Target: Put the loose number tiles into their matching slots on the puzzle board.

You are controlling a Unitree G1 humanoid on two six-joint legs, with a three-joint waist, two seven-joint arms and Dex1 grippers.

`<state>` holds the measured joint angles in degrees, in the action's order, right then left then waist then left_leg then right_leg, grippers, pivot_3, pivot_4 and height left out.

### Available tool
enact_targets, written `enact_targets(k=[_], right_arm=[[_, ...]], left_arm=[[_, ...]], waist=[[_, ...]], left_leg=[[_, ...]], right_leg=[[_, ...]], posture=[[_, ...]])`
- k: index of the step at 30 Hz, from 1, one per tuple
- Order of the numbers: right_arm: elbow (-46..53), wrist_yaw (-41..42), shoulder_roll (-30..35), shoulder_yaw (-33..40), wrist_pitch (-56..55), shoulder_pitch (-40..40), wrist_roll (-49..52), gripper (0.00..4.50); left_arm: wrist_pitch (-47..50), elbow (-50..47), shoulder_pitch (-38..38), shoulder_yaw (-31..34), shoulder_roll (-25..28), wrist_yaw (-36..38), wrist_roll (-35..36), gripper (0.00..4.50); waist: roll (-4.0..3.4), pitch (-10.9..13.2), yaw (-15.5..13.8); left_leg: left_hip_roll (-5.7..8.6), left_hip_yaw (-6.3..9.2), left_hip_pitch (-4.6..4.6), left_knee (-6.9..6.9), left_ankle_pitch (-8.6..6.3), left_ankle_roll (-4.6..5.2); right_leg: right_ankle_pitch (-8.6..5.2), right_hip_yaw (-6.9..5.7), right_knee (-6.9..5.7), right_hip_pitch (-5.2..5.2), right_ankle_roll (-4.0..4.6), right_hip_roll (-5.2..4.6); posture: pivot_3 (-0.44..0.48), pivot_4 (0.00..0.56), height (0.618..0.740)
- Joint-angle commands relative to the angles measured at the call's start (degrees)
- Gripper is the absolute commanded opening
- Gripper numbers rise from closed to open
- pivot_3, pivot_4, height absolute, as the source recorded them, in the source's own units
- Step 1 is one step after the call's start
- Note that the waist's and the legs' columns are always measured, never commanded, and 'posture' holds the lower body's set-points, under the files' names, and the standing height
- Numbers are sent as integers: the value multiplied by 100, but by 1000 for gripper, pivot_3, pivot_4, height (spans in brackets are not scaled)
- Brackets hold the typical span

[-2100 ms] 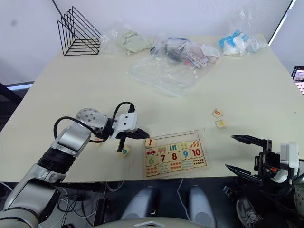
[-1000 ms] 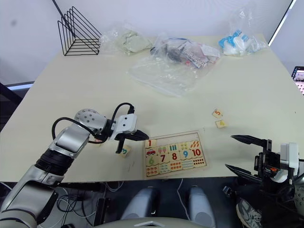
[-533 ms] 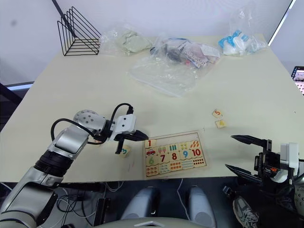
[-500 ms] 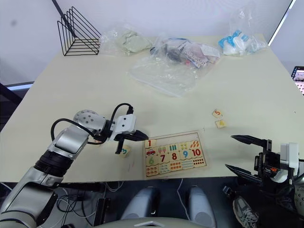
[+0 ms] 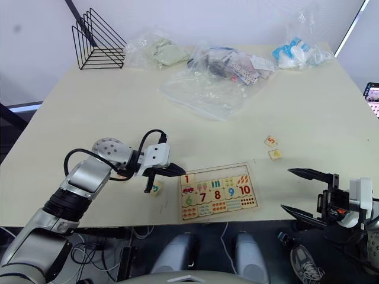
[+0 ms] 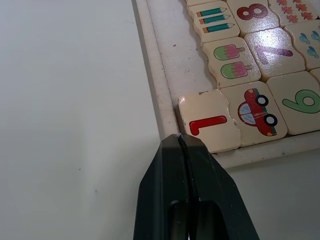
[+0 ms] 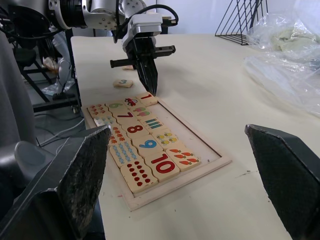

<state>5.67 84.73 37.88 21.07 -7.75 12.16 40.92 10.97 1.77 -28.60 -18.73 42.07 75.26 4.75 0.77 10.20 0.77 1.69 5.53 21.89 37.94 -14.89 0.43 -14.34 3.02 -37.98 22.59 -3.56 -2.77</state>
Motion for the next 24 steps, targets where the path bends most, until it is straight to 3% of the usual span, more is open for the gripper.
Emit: enact_targets(k=[1,24], right_arm=[[112,24,64,163,-50,12,57,4500],[28,96,50,182,-76,20,55,4500]], left_arm=[[-10,-142,17,38,-15,14,42,38],[-27,23,-39,238,-45,-78,117,38]], waist=[[0,0,0],[0,0,0]], left_leg=[[0,0,0,0,0,0],[0,0,0,0,0,0]], right_leg=[[0,0,0,0,0,0],[0,0,0,0,0,0]], posture=[[0,150,740],[0,150,740]])
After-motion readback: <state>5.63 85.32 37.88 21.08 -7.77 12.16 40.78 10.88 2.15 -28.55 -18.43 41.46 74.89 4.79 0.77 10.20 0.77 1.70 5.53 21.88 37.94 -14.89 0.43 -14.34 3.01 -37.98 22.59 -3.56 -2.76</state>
